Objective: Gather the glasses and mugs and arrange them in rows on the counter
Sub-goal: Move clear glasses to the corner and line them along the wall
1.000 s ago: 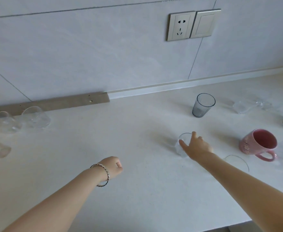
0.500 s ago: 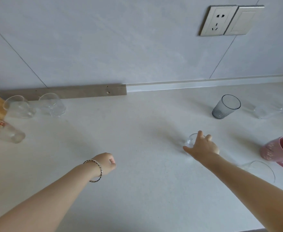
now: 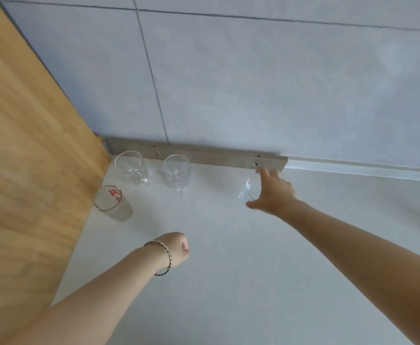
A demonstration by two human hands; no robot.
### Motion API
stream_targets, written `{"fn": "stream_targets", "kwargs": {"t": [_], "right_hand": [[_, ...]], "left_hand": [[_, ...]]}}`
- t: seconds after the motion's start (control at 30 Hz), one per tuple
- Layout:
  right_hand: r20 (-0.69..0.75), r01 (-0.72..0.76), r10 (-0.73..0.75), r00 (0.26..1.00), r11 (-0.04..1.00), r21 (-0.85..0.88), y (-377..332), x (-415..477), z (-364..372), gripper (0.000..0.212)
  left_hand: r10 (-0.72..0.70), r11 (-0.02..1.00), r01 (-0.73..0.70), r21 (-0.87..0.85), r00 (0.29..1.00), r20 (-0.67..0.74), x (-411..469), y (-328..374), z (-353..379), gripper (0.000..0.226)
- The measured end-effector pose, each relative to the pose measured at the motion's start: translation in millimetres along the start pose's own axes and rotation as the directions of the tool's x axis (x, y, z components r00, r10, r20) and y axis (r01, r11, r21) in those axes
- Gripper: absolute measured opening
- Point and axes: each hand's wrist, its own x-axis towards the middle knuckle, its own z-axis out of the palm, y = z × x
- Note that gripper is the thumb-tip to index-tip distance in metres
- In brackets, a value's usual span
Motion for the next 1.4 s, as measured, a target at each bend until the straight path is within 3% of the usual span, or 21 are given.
{"fn": "stream_targets", "kwargs": {"t": [0.4, 0.47, 0.57, 0.63, 0.73, 0.83, 0.93, 1.0, 1.17, 1.27, 1.4], "right_hand": [[0.048, 0.074, -0.076, 0.996, 0.996, 0.043, -65, 81, 34, 0.083], [-0.003, 0.089, -0.09, 0.996, 0.99, 0.11, -60, 71, 39, 0.083], [-0.082, 0.108, -0.094, 0.992, 0.977, 0.182, -38, 38, 46, 0.074], [-0.047, 0.102, -0.094, 0.994, 0.975, 0.196, -11, 8, 52, 0.061], [0.115, 0.003, -0.03, 0.993, 0.974, 0.227, 42, -38, 57, 0.039], [0.256, -0.09, 0.041, 0.966, 0.979, 0.185, 94, -76, 53, 0.031], [0.272, -0.178, 0.119, 0.955, 0.962, 0.205, 154, -115, 40, 0.029], [0.254, -0.213, 0.153, 0.955, 0.95, 0.228, 195, -137, 31, 0.028], [0.168, -0.257, 0.225, 0.96, 0.944, 0.205, 305, -197, 5, 0.027], [0.114, -0.308, 0.295, 0.949, 0.944, 0.118, 397, -242, -8, 0.032], [0.172, -0.362, 0.374, 0.911, 0.927, -0.094, 426, -256, -6, 0.067]], "left_hand": [[0.001, 0.995, 0.0, -0.096, 1.0, 0.013, 33, -38, -20, 0.02], [0.006, 0.996, -0.005, -0.088, 1.0, 0.01, 35, -40, -17, 0.03], [0.014, 0.998, -0.014, -0.059, 1.0, 0.013, 29, -33, -13, 0.016], [0.035, 0.999, -0.035, -0.018, 0.999, 0.012, 22, -22, -9, 0.013], [0.058, 0.997, -0.06, 0.054, 0.998, 0.032, 9, 8, -1, 0.014], [0.073, 0.992, -0.077, 0.1, 0.997, 0.039, 2, 47, 9, 0.027], [0.118, 0.983, -0.123, 0.135, 0.992, 0.044, -4, 106, 27, 0.019], [0.154, 0.976, -0.155, 0.154, 0.988, 0.021, -9, 149, 43, 0.028], [0.234, 0.952, -0.238, 0.194, 0.971, 0.041, -17, 257, 98, 0.027], [0.286, 0.935, -0.298, 0.193, 0.954, 0.087, -22, 336, 150, 0.012], [0.301, 0.929, -0.313, 0.197, 0.949, 0.09, -22, 349, 165, 0.007]]}}
